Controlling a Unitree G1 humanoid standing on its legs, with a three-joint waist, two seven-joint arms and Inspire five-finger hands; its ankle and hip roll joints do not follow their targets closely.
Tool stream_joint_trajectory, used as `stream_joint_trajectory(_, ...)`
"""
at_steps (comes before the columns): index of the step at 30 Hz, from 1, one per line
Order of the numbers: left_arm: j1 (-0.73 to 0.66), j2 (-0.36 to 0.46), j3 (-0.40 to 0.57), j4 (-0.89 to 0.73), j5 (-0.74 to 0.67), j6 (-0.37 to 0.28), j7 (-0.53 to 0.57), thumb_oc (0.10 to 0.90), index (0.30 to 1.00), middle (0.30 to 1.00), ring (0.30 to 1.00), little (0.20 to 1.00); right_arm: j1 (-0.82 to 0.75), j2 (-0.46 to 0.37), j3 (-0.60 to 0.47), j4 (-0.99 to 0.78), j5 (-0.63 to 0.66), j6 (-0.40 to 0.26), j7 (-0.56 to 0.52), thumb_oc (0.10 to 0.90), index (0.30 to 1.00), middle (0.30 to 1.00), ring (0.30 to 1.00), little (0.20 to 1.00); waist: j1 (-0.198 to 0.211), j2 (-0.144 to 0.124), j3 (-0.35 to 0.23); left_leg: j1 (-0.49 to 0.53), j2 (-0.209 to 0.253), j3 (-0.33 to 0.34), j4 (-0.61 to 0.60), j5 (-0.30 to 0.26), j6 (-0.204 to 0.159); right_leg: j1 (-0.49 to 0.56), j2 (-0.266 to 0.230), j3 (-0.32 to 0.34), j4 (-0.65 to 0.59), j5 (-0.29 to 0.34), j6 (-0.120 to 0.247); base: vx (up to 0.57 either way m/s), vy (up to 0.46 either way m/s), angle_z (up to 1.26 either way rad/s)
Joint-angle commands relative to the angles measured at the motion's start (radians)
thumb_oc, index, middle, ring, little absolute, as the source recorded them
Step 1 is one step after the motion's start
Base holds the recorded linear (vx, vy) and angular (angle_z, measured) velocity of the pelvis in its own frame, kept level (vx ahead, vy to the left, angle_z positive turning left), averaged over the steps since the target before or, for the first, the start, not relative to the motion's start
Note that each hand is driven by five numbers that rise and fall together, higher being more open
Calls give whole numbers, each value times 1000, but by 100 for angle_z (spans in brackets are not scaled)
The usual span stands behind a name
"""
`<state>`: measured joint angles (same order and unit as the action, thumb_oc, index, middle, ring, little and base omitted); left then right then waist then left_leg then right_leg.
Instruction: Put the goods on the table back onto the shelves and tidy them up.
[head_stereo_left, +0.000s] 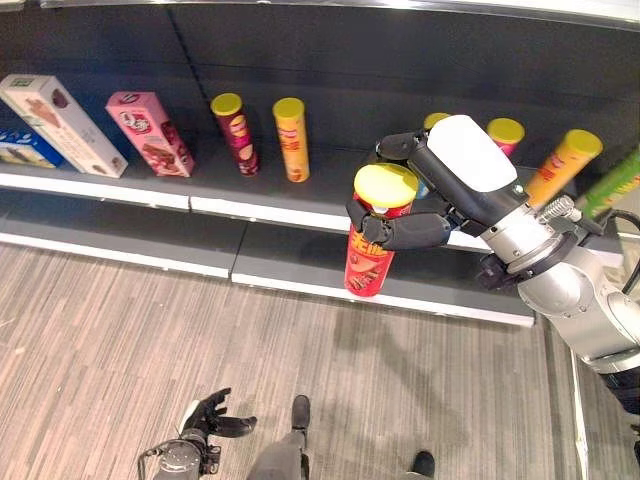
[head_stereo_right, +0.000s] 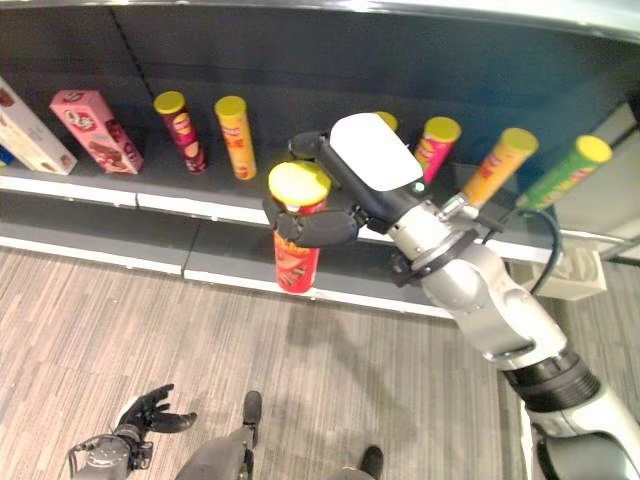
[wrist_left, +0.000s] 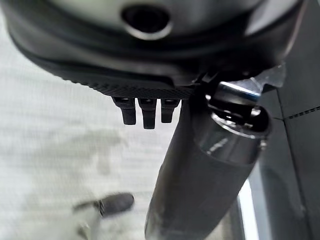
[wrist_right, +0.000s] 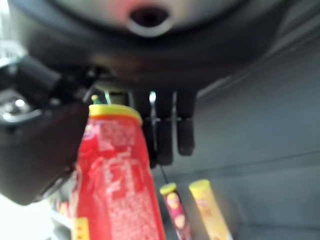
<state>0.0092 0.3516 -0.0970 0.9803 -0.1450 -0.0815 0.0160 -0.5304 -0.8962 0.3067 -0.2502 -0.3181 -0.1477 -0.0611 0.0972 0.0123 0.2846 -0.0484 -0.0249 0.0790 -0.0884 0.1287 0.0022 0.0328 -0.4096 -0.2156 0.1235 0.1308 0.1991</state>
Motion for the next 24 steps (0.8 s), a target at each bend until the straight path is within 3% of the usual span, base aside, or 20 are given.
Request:
stream_joint_trajectory(1,46,35,-17,1,17,-15,16,800,900,900,900,900,-115,-56,-39,-46,5,-22,-94,400,300,300,300,300,-27,16,-88,27,74,-4,1,-111,-63,-95,129,78,68,-97,-24,38,181,-25)
stream_joint_trajectory(2,47,38,-13,-4,9,-16,17,800,900,900,900,900,-125,-58,-33,-47,10,-25,-94,400,300,300,300,300,-25,14,-85,29,70,-2,1,-112,-61,-104,170,77,56,-111,-30,45,112,-14)
stream_joint_trajectory(3,48,38,-12,-5,9,-16,17,800,900,900,900,900,-127,-57,-31,-46,11,-25,-95,400,300,300,300,300,-25,16,-84,30,72,-1,1,-114,-62,-103,172,77,55,-112,-31,25,16,-5)
stream_joint_trajectory(4,45,40,-14,-14,-9,-20,19,800,900,900,900,900,-158,-53,-6,-43,28,-32,-98,400,300,300,300,300,-25,12,-70,34,58,3,1,-114,-57,-138,252,41,20,-131,-51,13,-9,-13)
stream_joint_trajectory(5,38,40,-18,-13,-6,-17,20,800,900,900,900,900,-171,-56,14,-36,28,-37,-97,400,300,300,300,300,-32,6,-62,38,51,4,1,-120,-55,-148,291,31,-1,-137,-66,42,-29,-28)
stream_joint_trajectory(8,48,29,-16,-26,-19,-17,12,800,900,900,900,900,-172,-49,22,-29,39,-39,-95,400,300,300,300,300,-26,-9,-60,39,36,-17,1,-117,-57,-106,326,80,-82,-131,-77,86,-81,6)
stream_joint_trajectory(11,68,2,-13,-48,-43,-24,17,800,900,900,900,900,-178,-41,30,-23,52,-46,-100,400,300,300,300,300,-21,-16,-70,46,45,-19,5,-125,-67,-71,338,58,-163,-107,-76,99,-145,4)
stream_joint_trajectory(15,71,-14,-30,-94,-80,-25,23,800,900,900,900,900,-216,-33,38,-5,50,-48,-119,400,300,300,300,300,-7,-31,-13,-68,55,-59,238,-174,-87,-38,328,29,-191,-105,-92,8,-111,38)
stream_joint_trajectory(16,69,-24,-37,-104,-99,-26,30,800,900,900,900,900,-229,-32,46,14,36,-37,-133,400,300,300,300,300,-3,-30,-7,-118,70,-95,245,-159,-94,-27,324,28,-199,-115,-90,73,-4,49)
stream_joint_trajectory(18,68,-22,-47,-97,-94,-22,31,800,900,900,900,900,-230,-14,46,29,13,-29,-150,400,300,300,300,300,5,-32,-19,-149,98,-121,183,-109,-98,-23,318,32,-199,-129,-84,240,118,24)
stream_joint_trajectory(19,75,-14,-57,-90,-87,-21,39,800,900,900,900,900,-235,10,47,64,-17,-15,-186,400,300,300,300,300,31,-18,-27,-189,126,-180,54,-48,-117,-1,318,57,-202,-175,-76,353,206,5)
stream_joint_trajectory(20,74,-12,-60,-81,-80,-20,41,800,900,900,900,900,-231,9,42,78,-25,-9,-198,400,300,300,300,300,37,-10,-31,-194,131,-189,22,-27,-128,14,316,63,-203,-190,-73,443,313,-19)
stream_joint_trajectory(22,86,-18,-63,-67,-58,-20,42,800,900,900,900,900,-216,34,27,76,-56,8,-204,400,300,300,300,300,43,33,-64,-146,130,-197,1,-13,-137,39,292,79,-200,-189,-58,361,405,-62)
stream_joint_trajectory(24,85,-6,-65,-62,-49,-21,40,800,900,900,900,900,-234,66,52,90,-56,19,-189,400,300,300,300,300,63,35,-60,-112,95,-150,22,-40,-108,34,229,107,-183,-170,-30,254,448,-85)
